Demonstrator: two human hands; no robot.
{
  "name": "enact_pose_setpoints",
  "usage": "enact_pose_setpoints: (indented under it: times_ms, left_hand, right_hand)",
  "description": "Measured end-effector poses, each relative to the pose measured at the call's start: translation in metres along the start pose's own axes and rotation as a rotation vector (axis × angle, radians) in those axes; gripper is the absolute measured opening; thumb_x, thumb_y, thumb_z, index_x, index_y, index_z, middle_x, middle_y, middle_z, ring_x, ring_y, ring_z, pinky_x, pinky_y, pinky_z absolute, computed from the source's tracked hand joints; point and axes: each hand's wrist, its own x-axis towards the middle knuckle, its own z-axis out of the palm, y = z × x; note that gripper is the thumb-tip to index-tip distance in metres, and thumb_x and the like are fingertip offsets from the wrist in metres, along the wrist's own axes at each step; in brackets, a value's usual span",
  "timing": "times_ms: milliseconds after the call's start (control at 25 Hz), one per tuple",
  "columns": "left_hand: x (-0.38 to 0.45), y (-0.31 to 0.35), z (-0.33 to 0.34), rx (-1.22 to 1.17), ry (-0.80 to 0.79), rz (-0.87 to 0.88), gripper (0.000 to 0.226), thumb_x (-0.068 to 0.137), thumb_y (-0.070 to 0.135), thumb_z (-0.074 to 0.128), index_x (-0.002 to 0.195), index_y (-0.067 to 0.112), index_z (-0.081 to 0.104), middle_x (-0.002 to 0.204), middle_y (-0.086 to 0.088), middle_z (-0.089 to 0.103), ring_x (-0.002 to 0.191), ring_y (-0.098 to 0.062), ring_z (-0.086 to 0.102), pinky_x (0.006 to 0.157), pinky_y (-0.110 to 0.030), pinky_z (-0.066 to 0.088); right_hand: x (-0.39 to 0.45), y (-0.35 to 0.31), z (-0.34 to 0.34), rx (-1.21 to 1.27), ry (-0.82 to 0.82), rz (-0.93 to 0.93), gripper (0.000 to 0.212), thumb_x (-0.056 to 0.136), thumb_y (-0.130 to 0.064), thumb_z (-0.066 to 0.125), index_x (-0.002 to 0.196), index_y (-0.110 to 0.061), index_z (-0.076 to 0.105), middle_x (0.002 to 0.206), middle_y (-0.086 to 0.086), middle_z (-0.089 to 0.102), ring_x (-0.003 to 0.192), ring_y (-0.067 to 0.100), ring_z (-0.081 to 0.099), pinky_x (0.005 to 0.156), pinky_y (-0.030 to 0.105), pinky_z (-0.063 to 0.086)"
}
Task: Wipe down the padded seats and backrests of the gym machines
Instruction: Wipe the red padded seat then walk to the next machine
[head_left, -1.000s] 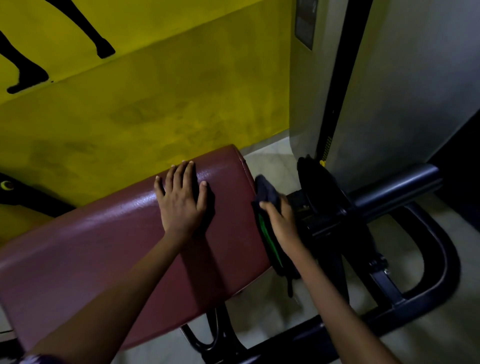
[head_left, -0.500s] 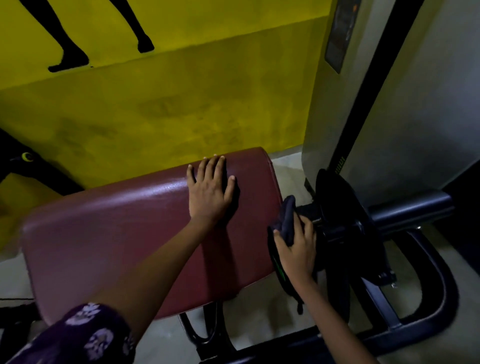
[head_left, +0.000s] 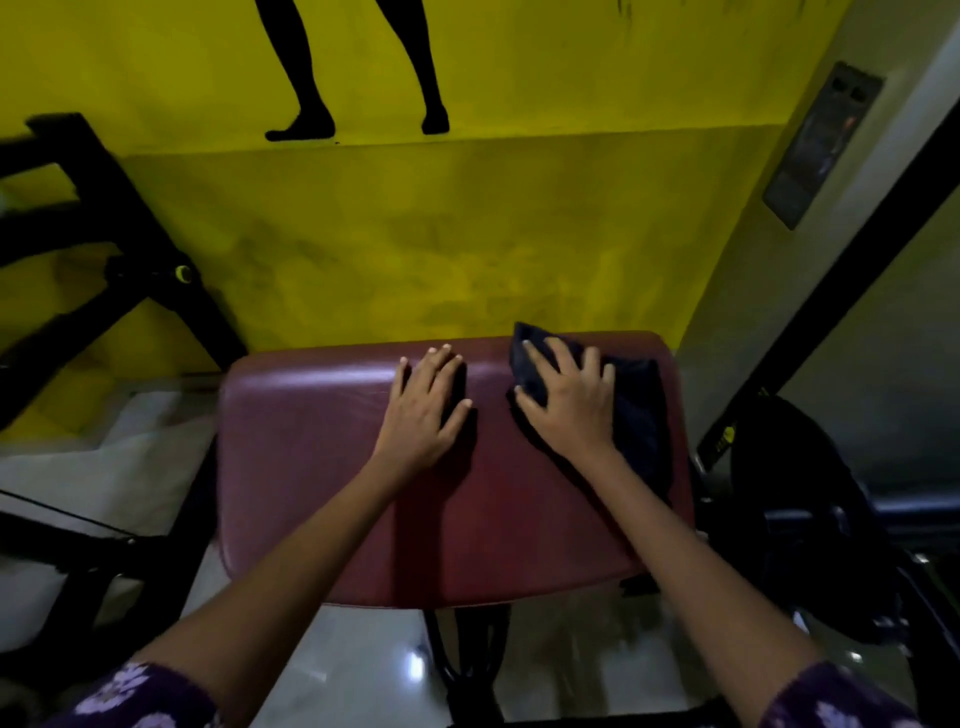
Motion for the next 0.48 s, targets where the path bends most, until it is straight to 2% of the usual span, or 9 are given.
enact_pose_setpoints:
  times_ms: [40,80,120,240,280,320,480]
  left_hand:
    - [-0.005,-0.021,-0.012,0.024,-0.001,-0.015,0.059,0.092,0.043,0.035,0.136,0.007,0.047,0.146,-0.012,0.041,0.138,-0.023,0.032,0.114,-0.044,0.008]
    - [-0.01,-0.043,-0.025,0.051,0.008,-0.039,0.059,0.091,0.044,0.036,0.135,0.007,0.048,0.145,-0.013,0.042,0.137,-0.023,0.031,0.114,-0.045,0.009]
    - [-0.015,-0.065,-0.038,0.077,0.021,-0.074,0.059,0.09,0.044,0.036,0.134,0.007,0.05,0.145,-0.014,0.043,0.136,-0.024,0.033,0.113,-0.047,0.012]
    - [-0.037,-0.133,-0.065,0.116,0.037,-0.178,0.061,0.091,0.049,0.034,0.13,0.006,0.053,0.14,-0.017,0.047,0.133,-0.031,0.041,0.11,-0.053,0.021]
    - [-0.045,-0.148,-0.068,0.114,0.037,-0.181,0.064,0.093,0.053,0.031,0.131,0.007,0.053,0.14,-0.017,0.048,0.132,-0.032,0.041,0.11,-0.053,0.021]
    - [-0.05,-0.157,-0.067,0.115,0.038,-0.162,0.065,0.095,0.056,0.028,0.133,0.01,0.052,0.14,-0.015,0.048,0.133,-0.03,0.04,0.111,-0.051,0.02]
    - [-0.054,-0.165,-0.063,0.1,0.059,-0.142,0.057,0.093,0.048,0.036,0.138,0.015,0.047,0.144,-0.01,0.044,0.137,-0.025,0.033,0.115,-0.047,0.014]
  right_hand:
    - [-0.001,0.002,0.002,-0.042,0.011,-0.12,0.059,0.085,-0.056,0.04,0.131,-0.023,0.056,0.126,0.006,0.058,0.094,0.036,0.05,0.074,0.043,0.042]
    - [0.0,0.008,0.003,-0.064,0.024,-0.134,0.059,0.085,-0.056,0.041,0.131,-0.022,0.057,0.124,0.008,0.058,0.092,0.036,0.051,0.072,0.042,0.042]
    - [0.0,0.01,0.002,-0.053,0.037,-0.018,0.057,0.085,-0.055,0.045,0.129,-0.021,0.058,0.124,0.009,0.058,0.093,0.038,0.051,0.072,0.043,0.042]
    - [0.003,-0.011,0.001,0.079,0.06,0.665,0.052,0.088,-0.05,0.054,0.132,-0.022,0.055,0.132,0.012,0.047,0.109,0.04,0.043,0.089,0.051,0.036]
    - [0.007,-0.03,0.003,0.081,0.061,0.77,0.052,0.089,-0.05,0.054,0.132,-0.022,0.054,0.134,0.012,0.045,0.111,0.041,0.041,0.092,0.051,0.034]
    - [0.01,-0.054,0.005,0.058,0.07,0.761,0.051,0.089,-0.05,0.053,0.131,-0.022,0.055,0.132,0.013,0.046,0.109,0.041,0.042,0.09,0.052,0.036]
    - [0.014,-0.156,0.024,-0.039,0.116,0.307,0.053,0.082,-0.053,0.045,0.122,-0.022,0.062,0.117,0.012,0.058,0.088,0.036,0.051,0.071,0.043,0.041]
